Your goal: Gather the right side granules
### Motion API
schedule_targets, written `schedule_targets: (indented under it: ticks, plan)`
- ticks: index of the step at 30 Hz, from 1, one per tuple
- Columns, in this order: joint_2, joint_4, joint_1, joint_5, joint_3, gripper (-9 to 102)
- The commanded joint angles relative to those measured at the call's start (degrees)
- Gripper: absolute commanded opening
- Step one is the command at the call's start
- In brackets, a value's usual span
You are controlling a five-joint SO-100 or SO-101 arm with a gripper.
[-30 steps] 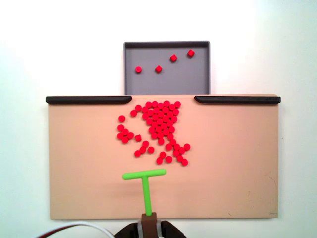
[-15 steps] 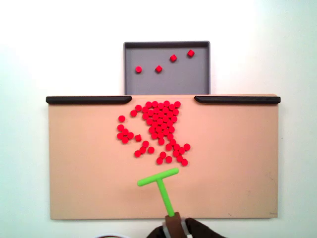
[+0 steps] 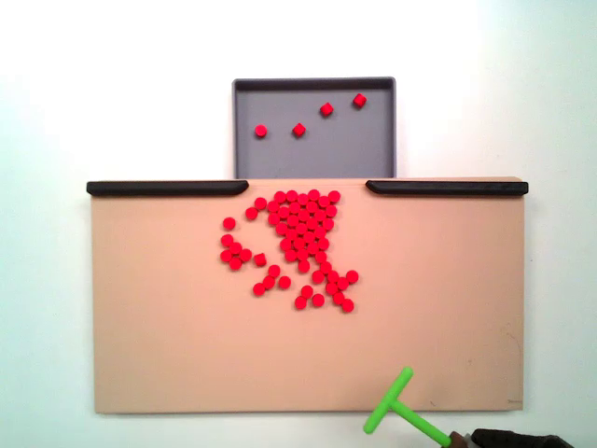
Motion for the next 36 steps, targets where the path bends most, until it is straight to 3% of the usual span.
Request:
schedule_targets:
  ticks: [1,18,36]
  plan:
    - [-0.26,-1.05,0.53,-6.42,-1.23,0]
    - [-7.29,-11.95,1.67,-25.05,-1.85,0]
    - [-16.44,-12.04,-1.76,-20.57,-9.32,0]
